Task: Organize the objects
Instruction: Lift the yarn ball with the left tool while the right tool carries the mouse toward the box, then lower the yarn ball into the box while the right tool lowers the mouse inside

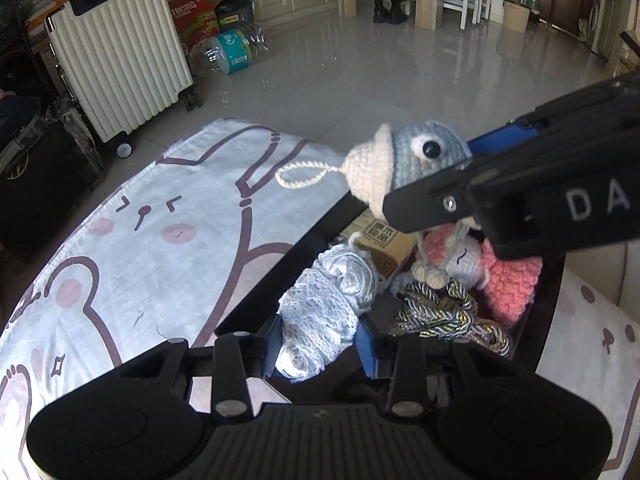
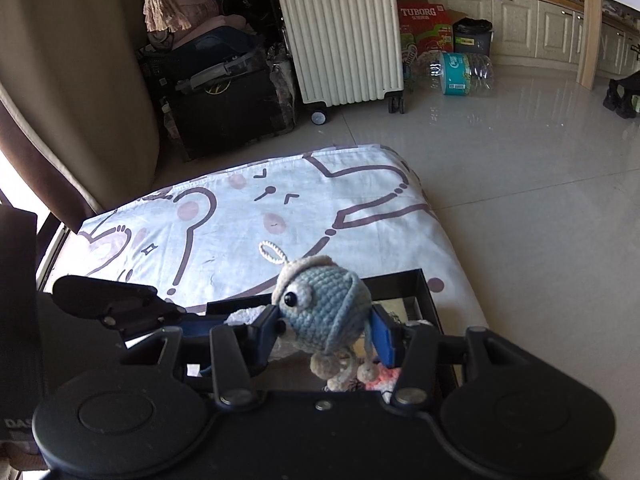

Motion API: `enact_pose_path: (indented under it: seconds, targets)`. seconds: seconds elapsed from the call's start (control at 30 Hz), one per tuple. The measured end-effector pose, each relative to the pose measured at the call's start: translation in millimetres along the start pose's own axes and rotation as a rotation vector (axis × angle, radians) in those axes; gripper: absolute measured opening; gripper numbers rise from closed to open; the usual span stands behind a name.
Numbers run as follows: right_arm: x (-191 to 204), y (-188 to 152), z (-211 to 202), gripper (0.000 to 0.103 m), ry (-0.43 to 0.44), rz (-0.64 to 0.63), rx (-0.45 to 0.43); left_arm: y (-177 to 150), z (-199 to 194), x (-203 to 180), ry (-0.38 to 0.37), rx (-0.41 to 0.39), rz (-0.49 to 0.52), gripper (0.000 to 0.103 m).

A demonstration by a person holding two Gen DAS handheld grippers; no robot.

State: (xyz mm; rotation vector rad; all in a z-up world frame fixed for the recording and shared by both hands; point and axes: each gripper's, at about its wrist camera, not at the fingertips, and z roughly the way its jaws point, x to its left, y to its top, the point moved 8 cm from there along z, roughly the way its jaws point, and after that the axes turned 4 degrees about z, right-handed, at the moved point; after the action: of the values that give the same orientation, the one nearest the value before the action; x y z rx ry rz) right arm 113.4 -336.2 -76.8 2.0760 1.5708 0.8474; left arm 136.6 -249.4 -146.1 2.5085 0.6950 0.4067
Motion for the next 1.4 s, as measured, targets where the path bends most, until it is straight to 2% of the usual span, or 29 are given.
enact_pose_path:
  seconds: [0.03,0.07,0.1,0.17,0.4,0.67,0.83,1.1,1.2,1.27,1.4]
  targets:
    - [0,-1,1,0.050,-0.001,0.003,0.002,-1,1,-1,0.002,-0.002,0.003,0.045]
    - [0,-1,1,0.050,-0.003,0.004,0.003,-3,1,-1,0.003,-0.003,0.002,0.053]
    - [-1,-2,2,0.050,-0.004,0.004,0.004,-3,0,-1,0.009,-0.003,-0.001,0.069]
    - [-1,-3,3,0.050,-0.004,0.004,0.008,-5,-4,-1,0.016,-0.012,-0.006,0.080]
    - [-1,-5,7,0.050,0.001,0.021,0.022,-5,-19,11,0.022,-0.005,-0.108,0.080]
    - [-1,-8,9,0.050,0.023,0.079,0.045,-20,-34,29,0.002,0.031,-0.307,0.080]
    - [-4,-17,2,0.050,0.074,0.200,0.109,-35,-38,42,0.016,0.050,-0.400,0.081]
    - [-9,-54,6,0.050,0.056,0.305,0.234,-46,-41,58,0.021,0.055,-0.495,0.082]
    - [-17,-69,15,0.055,0.003,0.337,0.295,-46,-42,57,0.018,0.056,-0.509,0.085]
    - [-21,-75,18,0.063,-0.013,0.358,0.321,-46,-42,56,0.015,0.056,-0.511,0.086]
    - [-23,-70,10,0.067,-0.034,0.342,0.286,-47,-43,56,0.018,0.063,-0.520,0.087]
